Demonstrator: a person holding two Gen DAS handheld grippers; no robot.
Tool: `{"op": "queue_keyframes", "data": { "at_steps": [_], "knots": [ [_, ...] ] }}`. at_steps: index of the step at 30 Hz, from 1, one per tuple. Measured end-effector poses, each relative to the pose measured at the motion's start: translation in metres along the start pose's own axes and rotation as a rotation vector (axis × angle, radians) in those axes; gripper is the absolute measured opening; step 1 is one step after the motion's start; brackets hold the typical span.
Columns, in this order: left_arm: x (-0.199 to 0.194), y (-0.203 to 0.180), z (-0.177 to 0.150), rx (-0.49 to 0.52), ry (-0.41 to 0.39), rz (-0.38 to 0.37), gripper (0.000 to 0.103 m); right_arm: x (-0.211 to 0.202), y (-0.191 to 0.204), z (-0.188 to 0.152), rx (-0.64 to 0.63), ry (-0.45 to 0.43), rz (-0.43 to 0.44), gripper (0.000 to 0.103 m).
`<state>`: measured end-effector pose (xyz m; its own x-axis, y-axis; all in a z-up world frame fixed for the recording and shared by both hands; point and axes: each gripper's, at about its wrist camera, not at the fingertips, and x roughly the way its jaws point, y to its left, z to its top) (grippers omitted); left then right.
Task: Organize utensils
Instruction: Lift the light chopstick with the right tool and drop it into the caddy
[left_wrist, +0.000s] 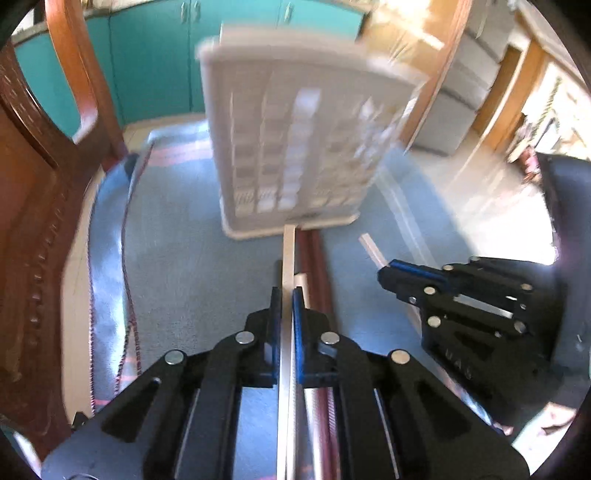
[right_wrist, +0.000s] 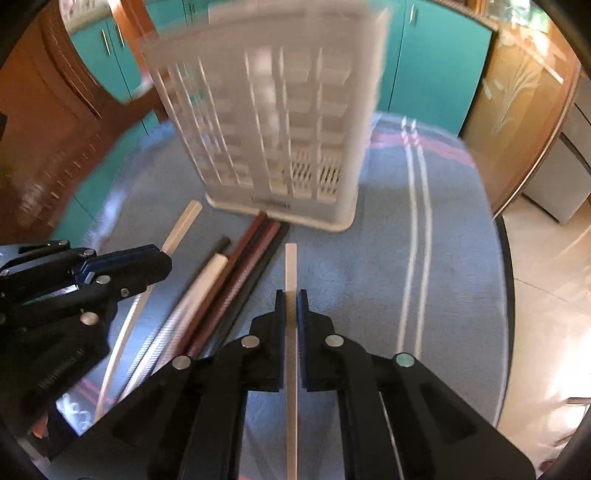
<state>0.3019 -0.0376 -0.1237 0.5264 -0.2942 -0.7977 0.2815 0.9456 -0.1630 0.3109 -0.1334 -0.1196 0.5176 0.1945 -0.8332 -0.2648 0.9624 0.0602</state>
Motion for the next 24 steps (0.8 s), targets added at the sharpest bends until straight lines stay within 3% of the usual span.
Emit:
{"op": "queue_keyframes", "data": {
  "at_steps": [3,6,10,15,19,24],
  "knots": [
    [-0.026,0.001,-0.003,-0.003,-0.064,-0.057,0.007,-0.039,-0.006,-0.004,0.015,-0.094,0.046,0.007],
    [-0.038,0.002,-0.004,-0.006,-0.109,-0.026,0.007,-0.071,-0.008,-0.007,0.017,-0.161,0.058,0.007],
    [-0.053,0.012,0.002,-0.035,-0.155,-0.061,0.007,-0.097,-0.013,-0.009,0.035,-0.213,0.074,0.007],
    [-0.067,0.035,-0.003,-0.081,-0.186,-0.077,0.007,-0.096,-0.024,-0.012,0.072,-0.216,0.08,0.007],
    [-0.086,0.035,0.002,-0.077,-0.23,-0.045,0.007,-0.101,-0.033,-0.01,0.09,-0.246,0.102,0.007],
    [-0.132,0.019,0.005,-0.038,-0.342,0.016,0.007,-0.128,-0.032,-0.008,0.072,-0.324,0.119,0.007]
  ]
}}
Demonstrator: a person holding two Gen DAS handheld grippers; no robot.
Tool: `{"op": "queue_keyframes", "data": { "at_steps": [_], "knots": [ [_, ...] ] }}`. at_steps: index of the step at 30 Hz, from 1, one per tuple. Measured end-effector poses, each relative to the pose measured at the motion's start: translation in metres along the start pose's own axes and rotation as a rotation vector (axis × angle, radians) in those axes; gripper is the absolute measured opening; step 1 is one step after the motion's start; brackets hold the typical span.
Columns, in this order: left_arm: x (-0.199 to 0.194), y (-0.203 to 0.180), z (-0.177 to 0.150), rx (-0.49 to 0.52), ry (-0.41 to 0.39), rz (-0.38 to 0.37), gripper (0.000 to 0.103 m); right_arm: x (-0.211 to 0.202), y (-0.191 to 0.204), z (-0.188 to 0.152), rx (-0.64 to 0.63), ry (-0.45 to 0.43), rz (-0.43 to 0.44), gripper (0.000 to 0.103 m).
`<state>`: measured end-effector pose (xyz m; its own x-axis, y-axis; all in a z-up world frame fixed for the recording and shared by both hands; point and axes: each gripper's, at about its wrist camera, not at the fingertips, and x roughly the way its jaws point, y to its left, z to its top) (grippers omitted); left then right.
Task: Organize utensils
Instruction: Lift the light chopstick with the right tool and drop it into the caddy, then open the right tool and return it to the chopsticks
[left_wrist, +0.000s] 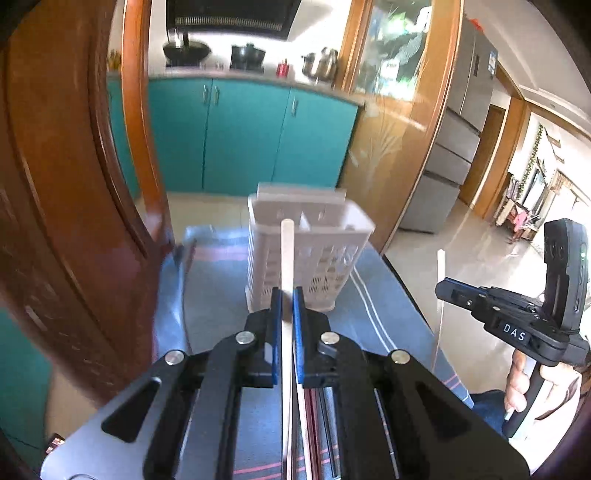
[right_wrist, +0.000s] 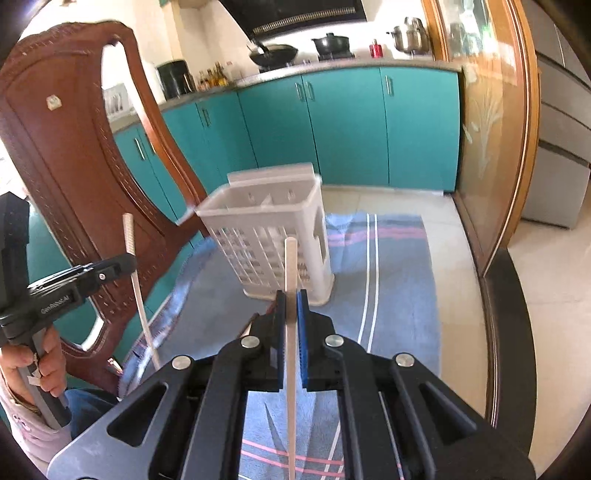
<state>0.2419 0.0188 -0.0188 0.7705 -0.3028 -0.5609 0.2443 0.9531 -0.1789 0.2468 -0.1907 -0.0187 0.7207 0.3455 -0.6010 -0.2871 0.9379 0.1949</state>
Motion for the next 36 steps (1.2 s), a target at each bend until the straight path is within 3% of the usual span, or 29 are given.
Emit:
{"op": "queue_keyframes", "data": {
  "at_steps": [8,18,24,29,36],
  "knots": [
    [-0.045,-0.029,0.025,0.078,-0.132,0.132,0.007,-0.042,0.013,0.026,-0.043,-0.131,0.017,0.007],
    [-0.063,-0.034,0.093,0.108,-0.176,0.089,0.007,-0.059,0.027,0.092,-0.096,-0.223,0.03,0.007],
    [-0.072,-0.023,0.144,0.034,-0.304,0.102,0.007,-0.069,0.021,0.135,-0.024,-0.382,0.049,0.007],
    [-0.036,-0.008,0.153,-0.046,-0.338,0.127,0.007,-0.05,0.013,0.144,0.012,-0.495,0.001,0.007],
    [0.03,0.009,0.122,-0.078,-0.252,0.178,0.007,0.019,-0.008,0.119,0.047,-0.376,-0.041,0.007]
  ]
}}
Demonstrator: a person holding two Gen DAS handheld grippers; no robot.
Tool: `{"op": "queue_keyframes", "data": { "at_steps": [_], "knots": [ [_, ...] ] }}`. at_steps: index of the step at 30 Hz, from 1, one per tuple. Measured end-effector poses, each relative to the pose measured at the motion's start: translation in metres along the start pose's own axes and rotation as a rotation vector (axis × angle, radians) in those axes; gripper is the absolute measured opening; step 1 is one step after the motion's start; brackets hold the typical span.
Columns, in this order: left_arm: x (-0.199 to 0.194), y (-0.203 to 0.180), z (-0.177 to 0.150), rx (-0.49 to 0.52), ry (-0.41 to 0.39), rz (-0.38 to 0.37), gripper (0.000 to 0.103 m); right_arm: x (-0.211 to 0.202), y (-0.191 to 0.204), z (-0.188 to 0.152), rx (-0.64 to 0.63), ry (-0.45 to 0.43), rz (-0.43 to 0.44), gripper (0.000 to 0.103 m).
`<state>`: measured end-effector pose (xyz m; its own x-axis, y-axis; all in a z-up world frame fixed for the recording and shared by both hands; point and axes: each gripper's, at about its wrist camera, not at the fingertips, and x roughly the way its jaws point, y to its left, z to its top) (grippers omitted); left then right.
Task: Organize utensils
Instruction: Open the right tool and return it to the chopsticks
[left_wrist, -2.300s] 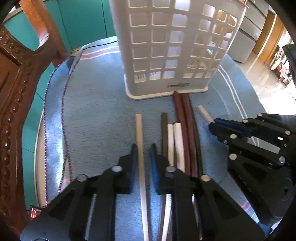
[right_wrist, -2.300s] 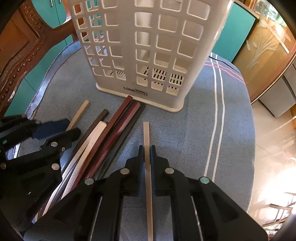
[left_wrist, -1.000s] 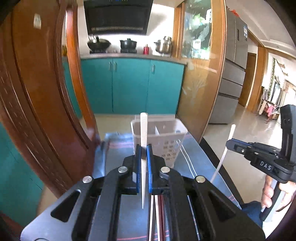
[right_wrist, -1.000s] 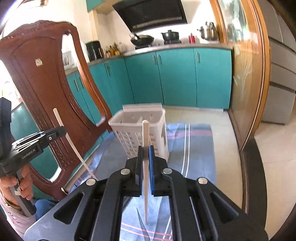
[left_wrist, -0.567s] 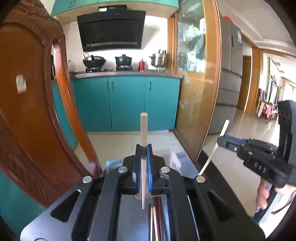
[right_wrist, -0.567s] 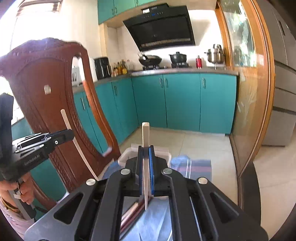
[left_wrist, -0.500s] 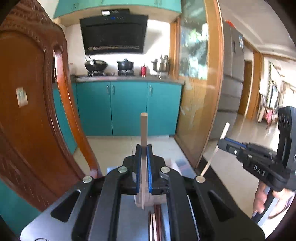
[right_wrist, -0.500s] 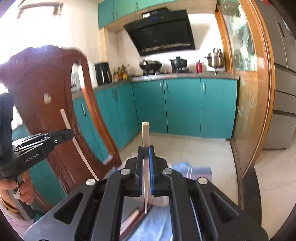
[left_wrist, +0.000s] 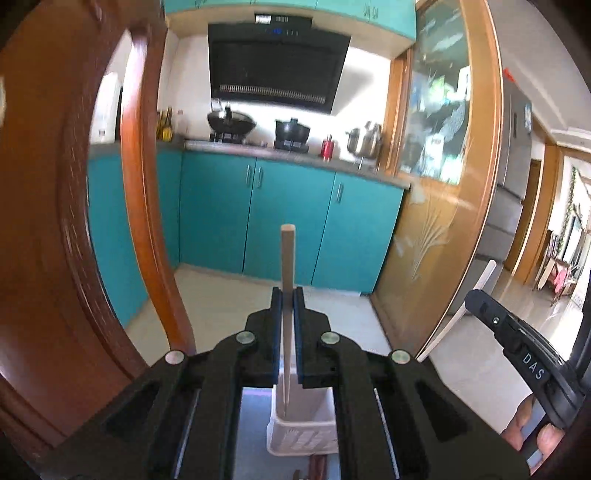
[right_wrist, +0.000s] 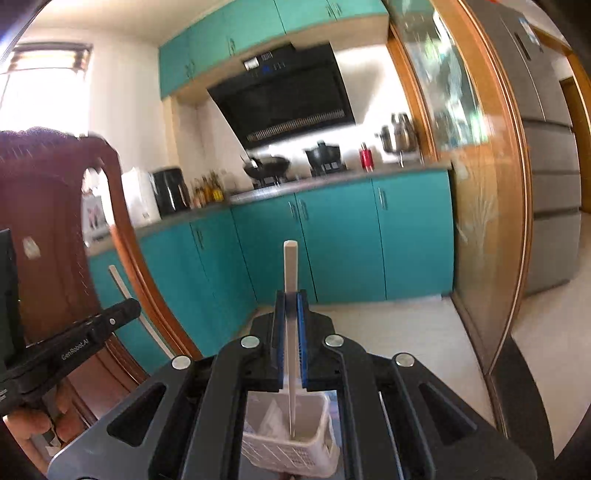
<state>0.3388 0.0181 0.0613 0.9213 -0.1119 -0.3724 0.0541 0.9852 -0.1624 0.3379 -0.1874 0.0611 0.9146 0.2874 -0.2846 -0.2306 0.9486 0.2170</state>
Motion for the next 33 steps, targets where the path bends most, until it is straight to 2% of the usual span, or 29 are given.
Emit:
{"op": "queue_keyframes", "data": {
  "at_steps": [4,6,8,10,12,14,16,18,20,21,22,25,27,29,33],
  "knots": [
    [0.013,0.004,-0.027,0.008,0.043,0.009,0.007,0.009,-0.004,-0.024,-0.008,0.05,-0.022,0.007],
    [0.016,0.005,-0.035,0.01,0.052,0.011,0.007,0.003,-0.006,-0.031,-0.015,0.047,-0.035,0.011],
    [0.015,0.005,-0.04,0.015,0.049,0.018,0.013,-0.006,-0.008,-0.036,-0.013,0.028,-0.043,0.035],
    [0.006,0.007,-0.046,0.016,0.036,0.015,0.024,-0.025,-0.016,-0.04,0.001,-0.023,-0.062,0.046],
    [-0.009,0.011,-0.056,0.0,0.015,0.007,0.039,-0.046,-0.027,-0.046,0.017,-0.071,-0.105,0.051],
    [-0.025,0.015,-0.069,-0.004,0.013,0.002,0.041,-0.06,-0.039,-0.055,0.046,-0.087,-0.134,0.053],
    [-0.034,0.016,-0.083,0.02,0.034,0.01,0.041,-0.071,-0.056,-0.073,0.106,-0.066,-0.153,0.053],
    [-0.034,0.016,-0.101,0.058,0.088,0.009,0.041,-0.068,-0.068,-0.093,0.163,0.002,-0.155,0.053],
    [-0.021,0.016,-0.124,0.087,0.2,-0.019,0.037,-0.045,-0.074,-0.123,0.195,0.175,-0.167,0.053],
    [-0.01,0.016,-0.138,0.099,0.265,-0.044,0.03,-0.034,-0.073,-0.134,0.194,0.242,-0.165,0.053],
    [-0.003,0.015,-0.147,0.11,0.312,-0.05,0.028,-0.012,-0.068,-0.152,0.175,0.374,-0.137,0.053],
    [0.028,0.012,-0.181,0.15,0.514,-0.061,0.028,0.029,-0.047,-0.186,0.143,0.606,-0.032,0.052],
    [0.035,0.01,-0.191,0.161,0.567,-0.068,0.028,0.044,-0.027,-0.203,0.078,0.689,-0.021,0.052],
    [0.04,0.01,-0.197,0.173,0.605,-0.056,0.028,0.05,-0.01,-0.215,0.024,0.727,-0.007,0.052],
    [0.042,0.028,-0.204,0.149,0.639,-0.017,0.028,0.056,0.015,-0.222,-0.085,0.736,-0.02,0.052]
  ]
}}
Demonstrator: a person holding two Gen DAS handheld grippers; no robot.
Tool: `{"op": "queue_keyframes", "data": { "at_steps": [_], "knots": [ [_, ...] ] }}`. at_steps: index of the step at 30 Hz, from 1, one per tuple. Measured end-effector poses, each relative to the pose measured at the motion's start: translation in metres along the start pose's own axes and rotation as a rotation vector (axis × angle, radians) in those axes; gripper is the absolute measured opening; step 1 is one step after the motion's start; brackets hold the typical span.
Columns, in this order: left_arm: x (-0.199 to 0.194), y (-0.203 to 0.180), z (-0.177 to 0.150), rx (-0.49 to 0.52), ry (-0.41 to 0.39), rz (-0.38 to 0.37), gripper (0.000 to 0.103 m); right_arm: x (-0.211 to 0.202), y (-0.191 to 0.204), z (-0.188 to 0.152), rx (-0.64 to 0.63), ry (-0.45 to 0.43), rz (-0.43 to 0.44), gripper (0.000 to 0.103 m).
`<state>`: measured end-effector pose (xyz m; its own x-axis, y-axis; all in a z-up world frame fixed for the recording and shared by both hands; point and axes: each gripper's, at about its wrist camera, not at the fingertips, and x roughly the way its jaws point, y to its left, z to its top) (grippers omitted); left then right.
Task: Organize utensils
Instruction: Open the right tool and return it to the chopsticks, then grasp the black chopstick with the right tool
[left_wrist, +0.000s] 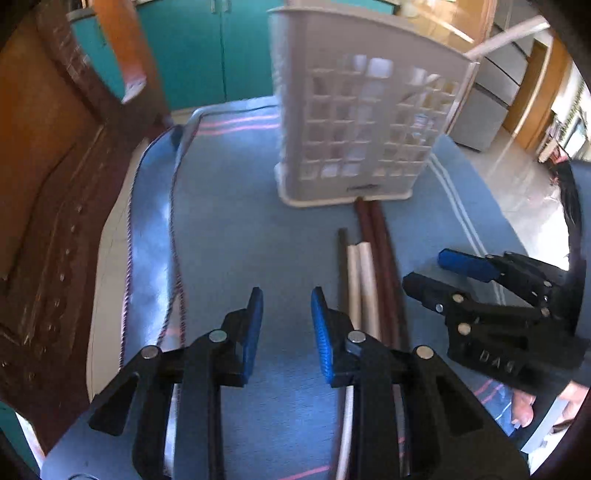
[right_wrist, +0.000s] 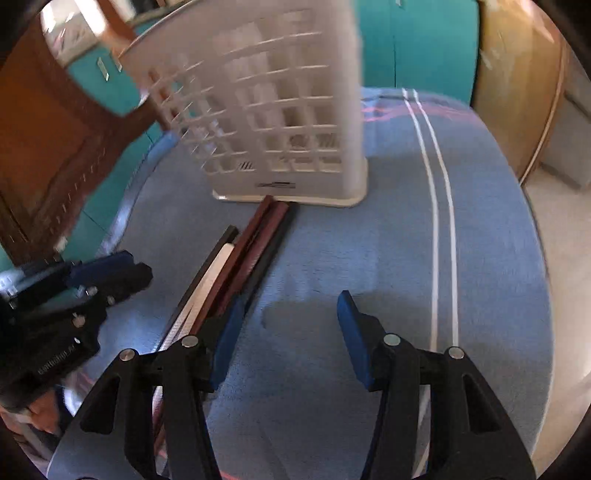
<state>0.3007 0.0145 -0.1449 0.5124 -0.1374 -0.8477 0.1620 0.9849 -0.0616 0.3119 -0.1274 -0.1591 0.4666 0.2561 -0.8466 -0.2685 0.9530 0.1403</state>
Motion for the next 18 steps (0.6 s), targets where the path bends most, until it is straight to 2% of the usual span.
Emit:
{"op": "queue_keyframes", "data": {
  "at_steps": [2,5,7,11,13,16,18],
  "knots": [
    [0.001,0.006,-0.003,-0.02,0.01,0.006,0.032,0.002,0.005,0.0,-0.007,0.001,0.013,0.052],
    [0.006,0.009,-0.003,-0.034,0.021,0.006,0.033,0.008,0.017,-0.002,-0.081,-0.007,-0.038,0.052],
    [0.009,0.008,-0.001,-0.032,0.027,0.008,0.034,0.009,0.021,-0.002,-0.088,-0.007,-0.039,0.051],
    [0.013,0.002,-0.002,-0.01,0.03,-0.031,0.035,0.008,0.019,0.001,-0.132,0.046,-0.042,0.026],
    [0.014,-0.005,-0.005,0.02,0.033,-0.071,0.039,0.006,0.012,-0.002,-0.153,0.061,-0.066,0.021],
    [0.017,-0.019,-0.007,0.067,0.047,-0.11,0.039,0.001,0.0,-0.004,-0.154,0.07,-0.085,0.02],
    [0.021,-0.025,-0.01,0.087,0.061,-0.103,0.039,0.0,-0.009,-0.005,-0.13,0.067,-0.073,0.02]
  ]
}}
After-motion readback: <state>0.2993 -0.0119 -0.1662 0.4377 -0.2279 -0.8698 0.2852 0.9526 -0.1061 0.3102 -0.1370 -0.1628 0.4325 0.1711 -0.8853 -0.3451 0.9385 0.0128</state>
